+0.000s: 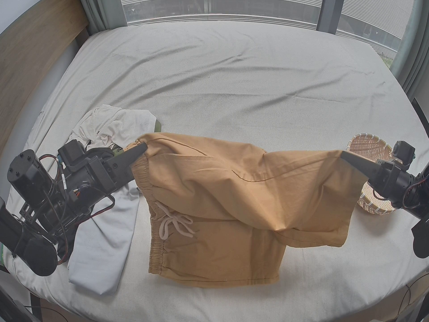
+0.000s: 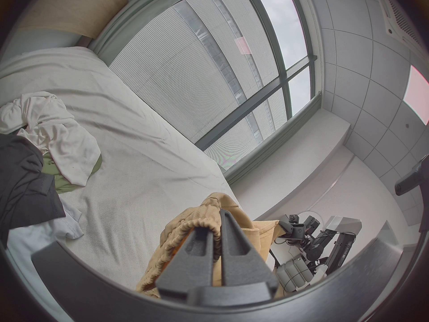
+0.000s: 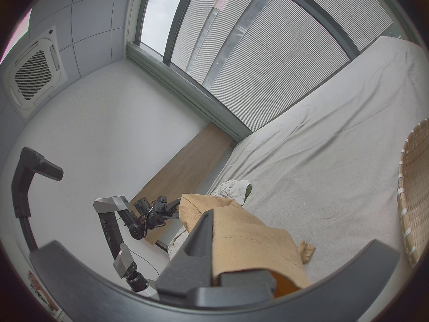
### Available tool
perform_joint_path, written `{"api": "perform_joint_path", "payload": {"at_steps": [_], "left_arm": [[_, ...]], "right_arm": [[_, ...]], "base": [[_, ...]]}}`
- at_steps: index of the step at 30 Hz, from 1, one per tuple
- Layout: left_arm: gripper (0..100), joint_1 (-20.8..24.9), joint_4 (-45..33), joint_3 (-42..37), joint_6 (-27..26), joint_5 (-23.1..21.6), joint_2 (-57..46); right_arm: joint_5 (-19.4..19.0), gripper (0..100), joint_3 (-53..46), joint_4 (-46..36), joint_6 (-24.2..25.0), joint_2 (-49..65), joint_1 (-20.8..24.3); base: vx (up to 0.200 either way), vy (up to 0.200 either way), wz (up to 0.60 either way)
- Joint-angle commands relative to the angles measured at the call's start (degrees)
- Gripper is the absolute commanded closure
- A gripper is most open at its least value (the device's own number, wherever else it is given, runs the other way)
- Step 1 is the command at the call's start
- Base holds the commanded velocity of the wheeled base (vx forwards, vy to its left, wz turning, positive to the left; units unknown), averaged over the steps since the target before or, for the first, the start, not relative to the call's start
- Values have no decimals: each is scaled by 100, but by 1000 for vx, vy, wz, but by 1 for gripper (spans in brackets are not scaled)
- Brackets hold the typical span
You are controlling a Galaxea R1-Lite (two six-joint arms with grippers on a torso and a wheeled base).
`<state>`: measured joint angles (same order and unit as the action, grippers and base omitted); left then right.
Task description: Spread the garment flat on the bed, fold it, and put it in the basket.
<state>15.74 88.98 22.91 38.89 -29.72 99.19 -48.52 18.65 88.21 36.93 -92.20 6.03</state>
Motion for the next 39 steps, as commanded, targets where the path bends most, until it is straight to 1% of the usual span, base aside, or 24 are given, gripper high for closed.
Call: {"api": "perform_joint_path", "payload": {"at_steps": [1,9,18,20,22,23,28,35,39], "left_arm": [[100,-27,23,-23,5,1,-23],[100,-36,23,-58,5,1,-23],[100,-36,23,-85,5,1,-14],[100,-80,23,-67,5,1,-14],[100,-97,23,-58,5,1,-14],[100,-141,23,-58,5,1,-23],[100,-194,23,-58,5,1,-23],[100,-273,23,-32,14,1,-32],[100,-317,23,-23,31,1,-102]], "right_arm": [[-35,100,42,3,25,9,-129],[-35,100,104,3,25,-9,-234],[-61,100,183,3,34,-26,-524],[-184,100,191,3,34,-35,-674],[-219,100,191,3,34,-44,-718],[-281,100,209,3,52,-44,-779],[-290,100,227,3,227,-44,-841],[-299,100,315,3,254,-44,-990],[-299,100,341,3,350,-35,-1052]], "base": [[0,0,0],[0,0,0],[0,0,0],[0,0,0],[0,0,0],[0,0,0],[0,0,0],[0,0,0],[0,0,0]]}}
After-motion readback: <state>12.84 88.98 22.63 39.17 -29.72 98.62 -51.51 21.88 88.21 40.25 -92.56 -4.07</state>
